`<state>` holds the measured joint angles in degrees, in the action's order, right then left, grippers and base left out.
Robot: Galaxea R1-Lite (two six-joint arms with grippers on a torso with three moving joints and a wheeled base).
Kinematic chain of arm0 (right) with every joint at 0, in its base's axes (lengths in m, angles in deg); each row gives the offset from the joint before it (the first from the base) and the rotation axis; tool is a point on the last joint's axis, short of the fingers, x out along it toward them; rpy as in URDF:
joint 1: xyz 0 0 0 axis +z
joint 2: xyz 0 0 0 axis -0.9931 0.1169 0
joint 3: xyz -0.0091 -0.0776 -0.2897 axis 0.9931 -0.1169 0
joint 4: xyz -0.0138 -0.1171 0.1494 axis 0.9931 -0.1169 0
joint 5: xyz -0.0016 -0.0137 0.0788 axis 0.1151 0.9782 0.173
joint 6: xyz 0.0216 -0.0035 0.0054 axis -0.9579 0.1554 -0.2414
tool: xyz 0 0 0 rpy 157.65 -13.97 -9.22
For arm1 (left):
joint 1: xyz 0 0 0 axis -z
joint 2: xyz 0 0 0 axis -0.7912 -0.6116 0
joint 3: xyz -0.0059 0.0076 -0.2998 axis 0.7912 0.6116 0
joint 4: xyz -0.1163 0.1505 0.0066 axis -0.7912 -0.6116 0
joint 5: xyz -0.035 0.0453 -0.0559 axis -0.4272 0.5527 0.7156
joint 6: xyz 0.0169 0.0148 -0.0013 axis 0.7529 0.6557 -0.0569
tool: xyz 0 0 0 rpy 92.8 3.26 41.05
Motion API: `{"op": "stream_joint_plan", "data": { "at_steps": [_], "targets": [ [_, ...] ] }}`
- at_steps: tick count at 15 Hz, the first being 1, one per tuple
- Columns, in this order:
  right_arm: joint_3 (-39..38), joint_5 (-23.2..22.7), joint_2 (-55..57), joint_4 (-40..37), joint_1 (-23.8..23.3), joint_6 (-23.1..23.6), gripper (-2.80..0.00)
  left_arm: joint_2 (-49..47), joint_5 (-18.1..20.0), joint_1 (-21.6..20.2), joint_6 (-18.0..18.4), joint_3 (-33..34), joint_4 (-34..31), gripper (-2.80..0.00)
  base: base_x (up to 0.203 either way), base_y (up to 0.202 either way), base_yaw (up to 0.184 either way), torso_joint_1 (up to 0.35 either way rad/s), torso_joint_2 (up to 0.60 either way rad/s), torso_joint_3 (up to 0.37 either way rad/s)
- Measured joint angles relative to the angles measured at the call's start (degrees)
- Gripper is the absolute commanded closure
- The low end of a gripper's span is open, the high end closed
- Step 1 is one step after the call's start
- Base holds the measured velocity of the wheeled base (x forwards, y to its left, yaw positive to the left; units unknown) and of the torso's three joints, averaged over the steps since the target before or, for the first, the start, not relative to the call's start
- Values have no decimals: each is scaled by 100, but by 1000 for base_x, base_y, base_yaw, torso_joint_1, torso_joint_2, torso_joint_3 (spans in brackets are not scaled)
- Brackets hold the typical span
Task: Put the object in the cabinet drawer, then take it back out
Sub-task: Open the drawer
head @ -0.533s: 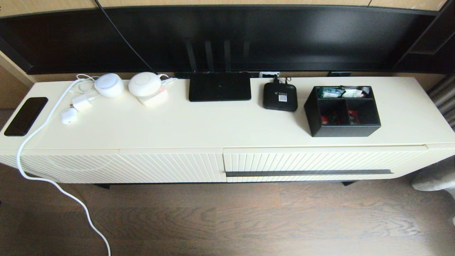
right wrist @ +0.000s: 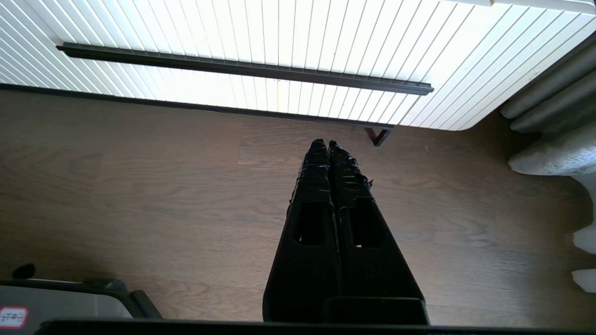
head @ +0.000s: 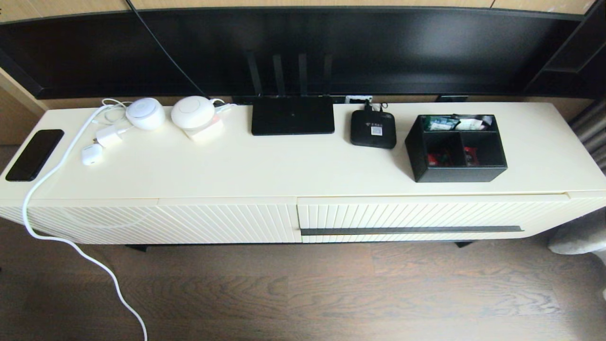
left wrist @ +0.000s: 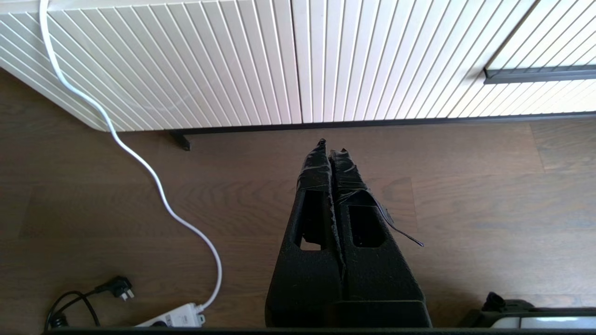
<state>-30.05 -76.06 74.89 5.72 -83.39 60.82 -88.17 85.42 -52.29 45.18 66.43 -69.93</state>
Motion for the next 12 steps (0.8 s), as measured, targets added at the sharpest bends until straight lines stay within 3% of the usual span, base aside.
{"op": "stream_joint_plan", "data": {
  "at_steps": [3,9,12],
  "targets": [
    [325,107,19,-133,0,119,0,0,0,0,0,0,0,0,0,0,0,0,0,0],
    [3018,18,1104,-1371,15,231,0,0,-2,0,0,0,2,0,0,0,0,0,0,0],
    [4072,-335,2285,-1434,20,708,0,0,0,0,-2,0,2,0,0,0,0,0,0,0]
  ]
}}
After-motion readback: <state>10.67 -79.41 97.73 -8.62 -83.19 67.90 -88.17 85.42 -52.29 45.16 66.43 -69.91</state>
